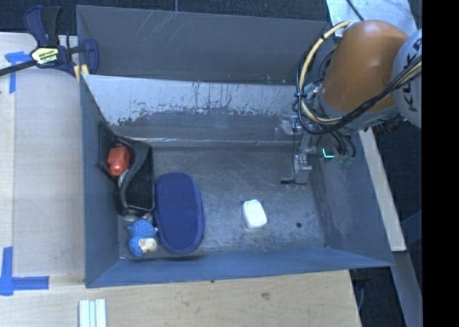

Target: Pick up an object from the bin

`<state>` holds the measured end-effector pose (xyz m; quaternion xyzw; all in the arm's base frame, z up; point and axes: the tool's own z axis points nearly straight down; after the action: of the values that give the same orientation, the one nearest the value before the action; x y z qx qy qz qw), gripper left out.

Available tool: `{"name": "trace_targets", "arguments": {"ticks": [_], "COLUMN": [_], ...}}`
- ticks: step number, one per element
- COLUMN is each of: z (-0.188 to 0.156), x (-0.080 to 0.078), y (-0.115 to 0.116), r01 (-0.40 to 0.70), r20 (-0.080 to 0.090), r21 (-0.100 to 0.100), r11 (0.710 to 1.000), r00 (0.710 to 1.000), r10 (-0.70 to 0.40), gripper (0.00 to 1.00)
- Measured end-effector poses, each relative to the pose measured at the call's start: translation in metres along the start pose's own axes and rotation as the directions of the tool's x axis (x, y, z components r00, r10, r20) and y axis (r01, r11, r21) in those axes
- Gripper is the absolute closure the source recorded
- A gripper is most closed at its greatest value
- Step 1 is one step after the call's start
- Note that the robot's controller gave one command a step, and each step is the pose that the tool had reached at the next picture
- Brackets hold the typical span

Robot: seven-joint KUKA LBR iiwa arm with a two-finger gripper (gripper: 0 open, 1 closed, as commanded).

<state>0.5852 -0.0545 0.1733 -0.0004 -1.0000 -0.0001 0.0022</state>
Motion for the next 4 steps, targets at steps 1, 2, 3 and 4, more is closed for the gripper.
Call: {"name": "trace_targets", "arguments": {"ticks": [1,2,3,4], "z": [0.100,0.098,0.104,0.103], "x": [0.009,0.070,0.056,0.055], "y": [0.050,0.025,0.063,0.062], "r01": [0.432,0.502,0.554,0.552], "r20": [0.003,0.000,0.010,0.011], "r21": [0.001,0.001,0.004,0.005], "r11": [0.902,0.865,0.833,0.833], "r00": [0.902,0.865,0.832,0.833], "r10": [-0.432,-0.502,-0.554,-0.553], "gripper": [0.00,0.00,0.00,1.00]}}
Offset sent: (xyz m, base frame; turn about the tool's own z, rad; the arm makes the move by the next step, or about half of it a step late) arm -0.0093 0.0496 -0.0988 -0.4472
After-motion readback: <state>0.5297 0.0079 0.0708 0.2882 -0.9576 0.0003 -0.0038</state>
